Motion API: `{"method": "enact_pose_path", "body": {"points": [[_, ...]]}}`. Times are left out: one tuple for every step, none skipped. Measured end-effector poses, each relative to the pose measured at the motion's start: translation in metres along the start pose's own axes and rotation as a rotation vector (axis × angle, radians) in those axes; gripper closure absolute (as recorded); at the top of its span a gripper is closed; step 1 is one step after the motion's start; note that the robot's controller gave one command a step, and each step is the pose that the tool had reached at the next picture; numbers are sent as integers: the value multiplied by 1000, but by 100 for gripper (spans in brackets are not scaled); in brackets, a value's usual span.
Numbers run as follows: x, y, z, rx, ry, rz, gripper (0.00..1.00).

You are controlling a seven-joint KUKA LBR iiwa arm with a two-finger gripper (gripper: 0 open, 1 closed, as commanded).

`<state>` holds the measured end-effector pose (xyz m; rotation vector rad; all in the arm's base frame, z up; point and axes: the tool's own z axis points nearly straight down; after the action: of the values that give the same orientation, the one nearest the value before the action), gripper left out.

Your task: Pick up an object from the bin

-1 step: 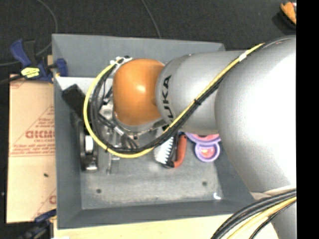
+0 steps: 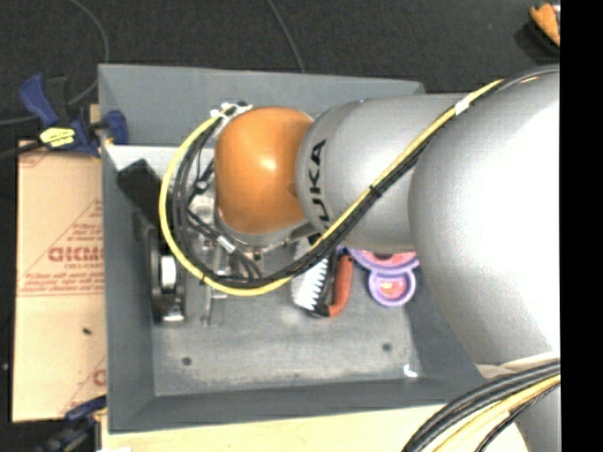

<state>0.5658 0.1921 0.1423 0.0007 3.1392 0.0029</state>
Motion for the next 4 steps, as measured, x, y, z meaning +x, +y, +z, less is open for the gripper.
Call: {"method": "enact_pose_path", "body": {"points": [[-46,39,49,-5,-14,-485,0],[-33,29,37,-5,-6,-496,0],[-52,38,38,3,-20,-1063,0],[-56,43,48,-5,-24,-1058,0]]}}
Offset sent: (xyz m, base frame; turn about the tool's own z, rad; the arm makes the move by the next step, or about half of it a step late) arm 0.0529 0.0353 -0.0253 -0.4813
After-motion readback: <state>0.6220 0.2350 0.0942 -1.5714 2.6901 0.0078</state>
